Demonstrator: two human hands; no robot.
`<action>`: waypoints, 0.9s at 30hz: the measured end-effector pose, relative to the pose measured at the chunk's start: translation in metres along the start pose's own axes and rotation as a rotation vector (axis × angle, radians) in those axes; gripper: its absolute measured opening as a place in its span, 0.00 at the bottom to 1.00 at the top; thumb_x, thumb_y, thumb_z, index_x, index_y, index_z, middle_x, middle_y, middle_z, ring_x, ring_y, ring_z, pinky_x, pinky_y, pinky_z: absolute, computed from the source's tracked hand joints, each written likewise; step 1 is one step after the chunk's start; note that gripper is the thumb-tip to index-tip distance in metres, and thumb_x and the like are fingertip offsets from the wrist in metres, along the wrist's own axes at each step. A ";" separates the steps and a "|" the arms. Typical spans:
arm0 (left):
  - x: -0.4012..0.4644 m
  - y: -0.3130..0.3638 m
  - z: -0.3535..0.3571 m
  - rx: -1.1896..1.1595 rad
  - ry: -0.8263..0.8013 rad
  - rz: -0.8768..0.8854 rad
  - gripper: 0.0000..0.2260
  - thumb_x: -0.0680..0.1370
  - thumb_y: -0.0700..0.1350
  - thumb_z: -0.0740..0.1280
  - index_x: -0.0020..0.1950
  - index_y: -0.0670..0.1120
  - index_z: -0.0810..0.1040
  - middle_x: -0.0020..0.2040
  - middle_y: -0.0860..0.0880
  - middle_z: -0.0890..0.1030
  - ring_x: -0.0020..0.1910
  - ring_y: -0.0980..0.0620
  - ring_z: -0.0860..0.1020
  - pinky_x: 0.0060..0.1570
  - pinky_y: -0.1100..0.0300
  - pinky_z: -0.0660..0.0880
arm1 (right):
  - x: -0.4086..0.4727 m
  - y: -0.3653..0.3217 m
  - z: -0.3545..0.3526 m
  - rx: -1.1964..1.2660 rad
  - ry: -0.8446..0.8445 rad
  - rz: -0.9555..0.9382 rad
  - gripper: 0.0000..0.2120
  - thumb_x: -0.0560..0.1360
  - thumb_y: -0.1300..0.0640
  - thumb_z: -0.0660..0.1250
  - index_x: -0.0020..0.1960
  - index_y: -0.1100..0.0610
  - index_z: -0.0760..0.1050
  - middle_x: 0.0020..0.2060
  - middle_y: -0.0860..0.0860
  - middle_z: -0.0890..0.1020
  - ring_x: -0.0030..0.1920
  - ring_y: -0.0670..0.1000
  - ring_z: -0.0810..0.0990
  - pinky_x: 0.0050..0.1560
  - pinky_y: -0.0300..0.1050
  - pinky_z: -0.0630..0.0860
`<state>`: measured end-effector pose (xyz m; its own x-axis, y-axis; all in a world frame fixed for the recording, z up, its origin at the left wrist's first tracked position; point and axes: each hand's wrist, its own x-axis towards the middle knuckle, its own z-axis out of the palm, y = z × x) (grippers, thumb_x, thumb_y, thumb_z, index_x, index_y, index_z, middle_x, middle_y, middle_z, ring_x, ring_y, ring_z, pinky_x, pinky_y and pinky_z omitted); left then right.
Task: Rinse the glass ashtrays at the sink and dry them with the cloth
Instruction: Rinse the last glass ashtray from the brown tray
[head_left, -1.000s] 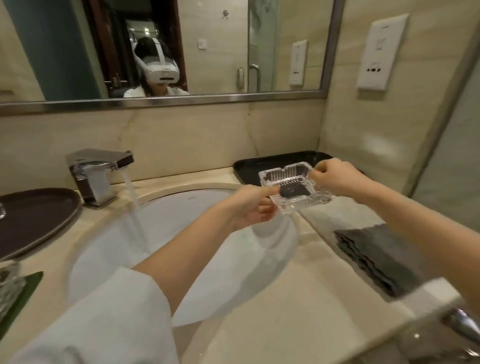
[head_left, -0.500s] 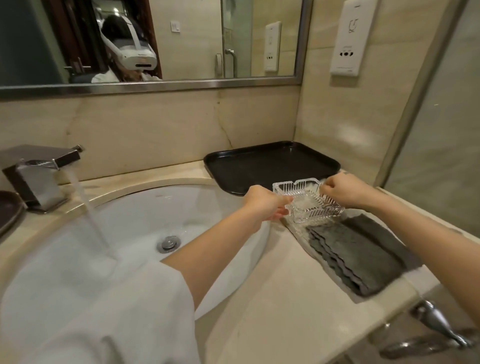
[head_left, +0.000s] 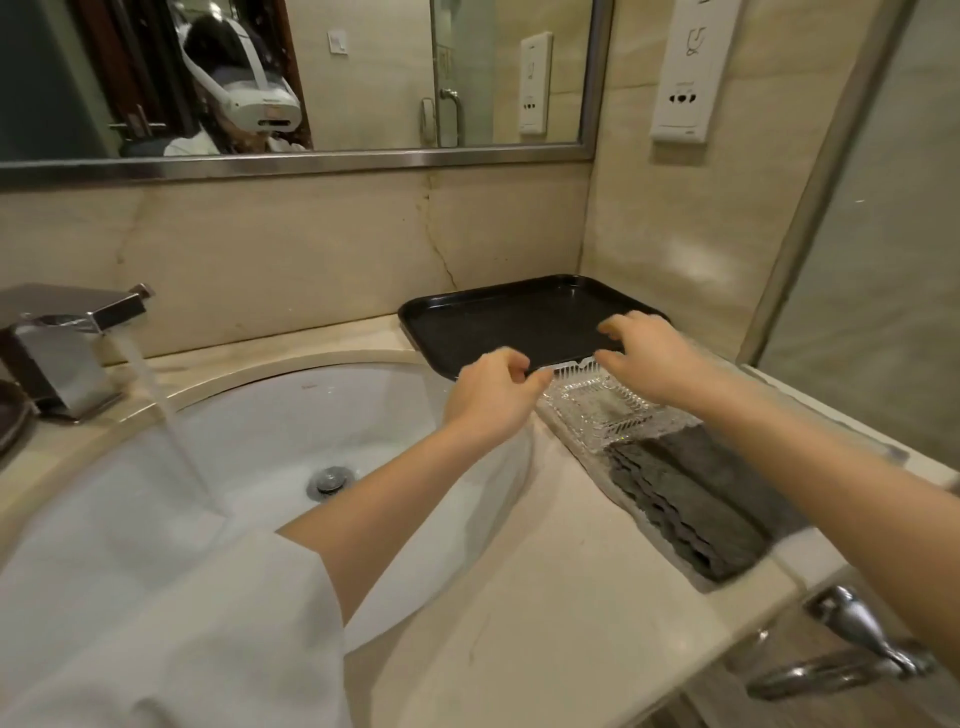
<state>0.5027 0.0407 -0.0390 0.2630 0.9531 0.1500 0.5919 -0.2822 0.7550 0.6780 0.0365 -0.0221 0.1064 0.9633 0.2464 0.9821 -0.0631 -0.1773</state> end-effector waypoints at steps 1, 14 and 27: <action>0.000 -0.002 -0.010 0.021 0.039 0.035 0.19 0.77 0.53 0.64 0.65 0.45 0.73 0.62 0.48 0.77 0.61 0.50 0.75 0.59 0.57 0.71 | -0.001 -0.015 -0.002 0.024 0.033 -0.063 0.19 0.79 0.53 0.60 0.68 0.59 0.69 0.64 0.56 0.74 0.64 0.56 0.71 0.63 0.50 0.69; -0.088 -0.118 -0.155 0.436 0.054 -0.180 0.26 0.78 0.59 0.58 0.73 0.48 0.63 0.72 0.50 0.67 0.70 0.51 0.66 0.63 0.57 0.64 | -0.012 -0.200 0.046 0.299 -0.278 -0.556 0.19 0.82 0.51 0.52 0.66 0.60 0.71 0.64 0.57 0.75 0.63 0.56 0.72 0.62 0.44 0.66; -0.148 -0.166 -0.306 0.721 0.175 -0.319 0.26 0.77 0.58 0.62 0.71 0.47 0.65 0.68 0.47 0.72 0.66 0.48 0.71 0.63 0.52 0.69 | -0.014 -0.386 0.074 0.452 -0.261 -0.867 0.19 0.80 0.51 0.56 0.67 0.59 0.70 0.64 0.55 0.75 0.65 0.54 0.72 0.56 0.39 0.64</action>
<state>0.1326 -0.0204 0.0090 -0.0894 0.9861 0.1402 0.9799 0.0619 0.1895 0.2863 0.0666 -0.0279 -0.7060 0.6607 0.2550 0.5480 0.7378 -0.3942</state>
